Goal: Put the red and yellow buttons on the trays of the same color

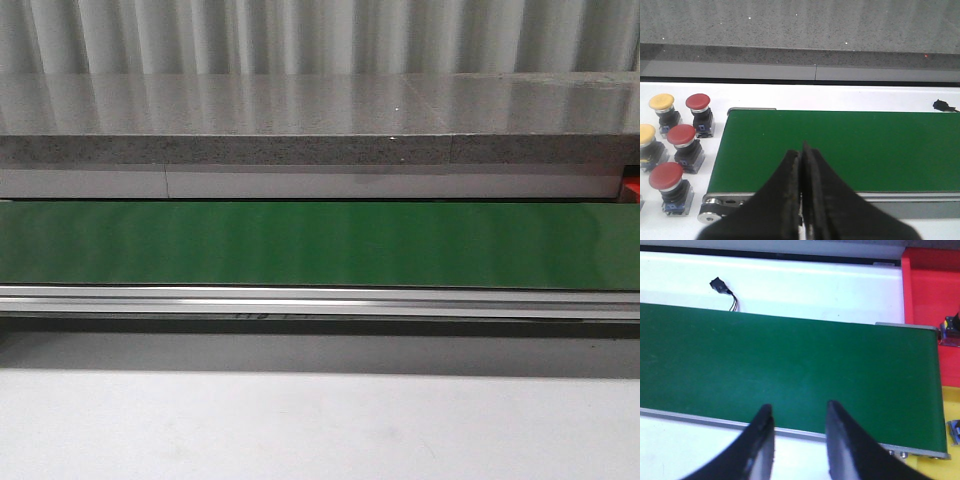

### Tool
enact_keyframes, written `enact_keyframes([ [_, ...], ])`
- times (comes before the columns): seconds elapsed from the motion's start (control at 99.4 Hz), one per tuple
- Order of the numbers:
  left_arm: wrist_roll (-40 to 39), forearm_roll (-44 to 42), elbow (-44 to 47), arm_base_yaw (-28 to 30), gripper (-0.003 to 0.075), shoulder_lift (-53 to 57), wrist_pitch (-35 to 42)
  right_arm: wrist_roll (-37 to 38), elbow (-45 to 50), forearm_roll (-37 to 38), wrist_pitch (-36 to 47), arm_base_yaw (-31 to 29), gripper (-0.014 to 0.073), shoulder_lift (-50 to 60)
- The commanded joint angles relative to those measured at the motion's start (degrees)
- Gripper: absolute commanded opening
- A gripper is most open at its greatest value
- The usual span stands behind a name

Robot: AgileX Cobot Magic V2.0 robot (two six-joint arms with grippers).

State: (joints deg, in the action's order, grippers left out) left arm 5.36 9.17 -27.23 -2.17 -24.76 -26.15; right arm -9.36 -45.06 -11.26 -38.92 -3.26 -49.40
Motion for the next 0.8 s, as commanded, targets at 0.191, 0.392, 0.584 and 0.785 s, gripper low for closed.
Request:
enact_keyframes([
  [0.191,-0.1,0.8,-1.5,-0.6,-0.0019,-0.3,4.3,-0.6,0.1,-0.2,3.5,0.0,-0.0098,3.6],
  [0.392,-0.1,0.8,-1.5,-0.6,-0.0019,-0.3,4.3,-0.6,0.1,-0.2,3.4,0.0,-0.0124,3.6],
  [0.584,-0.1,0.8,-1.5,-0.6,-0.0018,-0.3,4.3,-0.6,0.1,-0.2,2.3,0.0,-0.0124,3.5],
  [0.785,-0.1,0.8,-1.5,-0.6,0.0096,-0.3,4.3,-0.6,0.1,-0.2,2.3,0.0,-0.0124,3.4],
])
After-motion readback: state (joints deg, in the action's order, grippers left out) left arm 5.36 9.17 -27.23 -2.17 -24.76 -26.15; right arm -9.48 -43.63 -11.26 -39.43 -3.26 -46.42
